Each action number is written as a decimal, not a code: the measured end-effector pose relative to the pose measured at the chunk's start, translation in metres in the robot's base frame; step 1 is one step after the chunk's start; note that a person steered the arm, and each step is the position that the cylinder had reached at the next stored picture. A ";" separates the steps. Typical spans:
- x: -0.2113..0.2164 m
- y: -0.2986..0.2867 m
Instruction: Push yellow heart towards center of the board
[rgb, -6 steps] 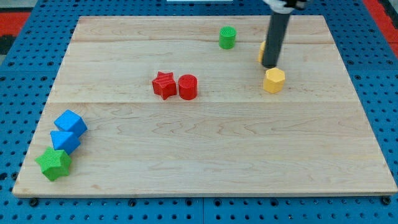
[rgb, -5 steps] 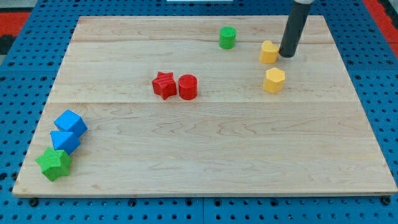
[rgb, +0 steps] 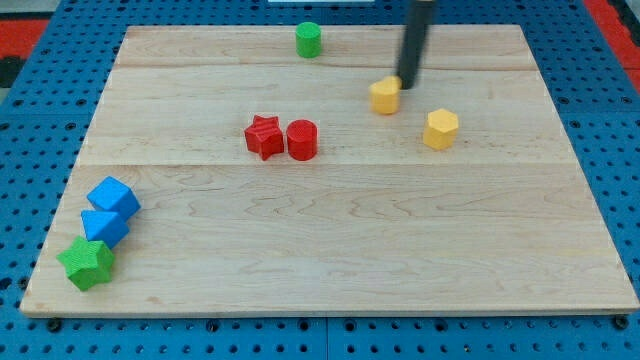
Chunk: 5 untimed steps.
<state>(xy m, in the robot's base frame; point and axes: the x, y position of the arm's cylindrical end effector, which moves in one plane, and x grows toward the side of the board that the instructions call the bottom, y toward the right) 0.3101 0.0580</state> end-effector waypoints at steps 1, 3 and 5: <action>0.000 -0.066; 0.039 0.036; 0.044 -0.153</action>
